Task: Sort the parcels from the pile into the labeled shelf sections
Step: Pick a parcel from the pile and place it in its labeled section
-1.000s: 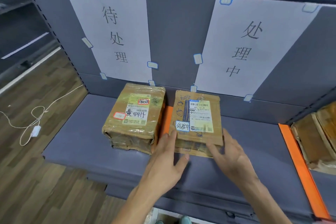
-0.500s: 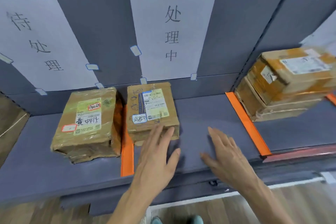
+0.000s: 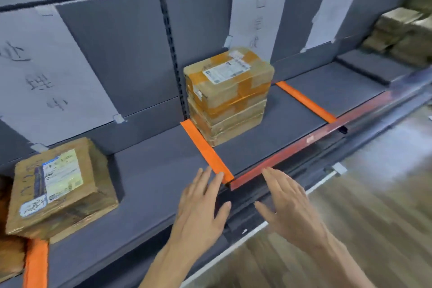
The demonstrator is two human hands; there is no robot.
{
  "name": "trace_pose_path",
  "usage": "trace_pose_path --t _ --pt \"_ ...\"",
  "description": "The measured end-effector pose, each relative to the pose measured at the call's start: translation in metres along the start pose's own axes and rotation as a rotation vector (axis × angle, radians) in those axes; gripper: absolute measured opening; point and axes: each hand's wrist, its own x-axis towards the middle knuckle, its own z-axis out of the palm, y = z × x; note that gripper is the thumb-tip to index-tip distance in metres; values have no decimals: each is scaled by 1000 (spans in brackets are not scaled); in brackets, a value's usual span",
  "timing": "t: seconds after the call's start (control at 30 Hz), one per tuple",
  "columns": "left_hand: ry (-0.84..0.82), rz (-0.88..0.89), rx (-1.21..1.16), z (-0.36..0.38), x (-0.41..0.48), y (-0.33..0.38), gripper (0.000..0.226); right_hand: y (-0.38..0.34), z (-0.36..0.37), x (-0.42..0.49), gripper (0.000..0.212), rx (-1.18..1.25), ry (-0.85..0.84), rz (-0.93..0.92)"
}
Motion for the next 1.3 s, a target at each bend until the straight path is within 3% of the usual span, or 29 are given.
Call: trace_pose_path --t 0.27,0.6,1.3 --pt "-128 172 35 69 62 117 70 134 -42 -49 77 -36 49 191" --pt "-295 404 33 124 151 220 71 233 -69 -87 73 -44 74 456" --pt "-417 580 -29 192 398 383 70 436 -138 40 72 -54 98 711"
